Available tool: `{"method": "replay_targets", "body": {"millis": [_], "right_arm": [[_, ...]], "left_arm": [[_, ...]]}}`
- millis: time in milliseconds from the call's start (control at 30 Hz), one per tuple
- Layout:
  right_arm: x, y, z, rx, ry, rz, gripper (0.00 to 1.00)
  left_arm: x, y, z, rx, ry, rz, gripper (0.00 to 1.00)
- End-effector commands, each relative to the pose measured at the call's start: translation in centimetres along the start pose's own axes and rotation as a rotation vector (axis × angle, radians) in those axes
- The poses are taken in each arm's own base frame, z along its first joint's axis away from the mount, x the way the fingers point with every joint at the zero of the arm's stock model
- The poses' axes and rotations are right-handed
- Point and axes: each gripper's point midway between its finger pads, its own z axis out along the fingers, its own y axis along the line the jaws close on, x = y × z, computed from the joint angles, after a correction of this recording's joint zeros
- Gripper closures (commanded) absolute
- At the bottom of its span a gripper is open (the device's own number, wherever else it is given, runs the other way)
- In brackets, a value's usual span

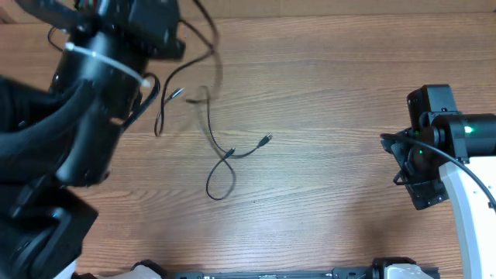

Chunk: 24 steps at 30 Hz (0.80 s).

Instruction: Untangle cables

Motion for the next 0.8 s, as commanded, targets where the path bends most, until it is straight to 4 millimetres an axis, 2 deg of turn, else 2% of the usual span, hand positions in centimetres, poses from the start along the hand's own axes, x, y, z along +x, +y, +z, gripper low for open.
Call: {"method": "replay_targets", "body": {"millis": [0,100,133,200,267,367,433,467,533,633,767], "right_arm": [[-0.3,0.2,-0.9,-0.036,-0.015,0.016,0.00],[-0.3,0.2,-0.9,-0.036,-0.016,0.016,0.00],[-0.3,0.2,-0.9,-0.036,-0.015,0.017,0.00],[-0.3,0.2,-0.9,-0.036,-0.016,0.016,0.00],[-0.3,0.2,-0.9,-0.036,-0.015,0.016,0.00],[-0.3,0.2,-0.9,-0.036,-0.016,0.016,0.00],[-0.3,0.2,-0.9,-0.036,-0.015,0.017,0.00],[-0.3,0.2,-0.9,-0.036,-0.015,0.016,0.00],[-0.3,0.2,-0.9,-0.036,-0.015,0.016,0.00],[-0.3,0.2,-0.9,-0.036,-0.016,0.016,0.00],[-0.3,0.2,-0.9,-0.036,-0.015,0.016,0.00]], "left_arm": [[5.3,0.9,0.0,0.018,0.233,0.167,0.96],[9.9,6.7,0.7,-0.210,0.395,0.242,0.96],[11.0,7.7,0.8,-0.245,0.432,0.251,0.96],[12.0,8.0,1.2,-0.249,0.464,0.238,0.96],[11.9,6.7,1.7,-0.193,0.450,0.172,0.96],[10.3,2.9,1.7,-0.034,0.403,0.091,0.96],[9.0,0.7,1.0,0.060,0.379,0.070,0.96],[8.3,0.1,-0.1,0.085,0.373,0.076,0.96],[8.7,1.4,-0.7,0.023,0.390,0.116,0.96],[9.6,5.3,-1.5,-0.158,0.422,0.167,0.96],[8.5,8.6,-2.3,-0.341,0.370,0.219,0.96]]}}
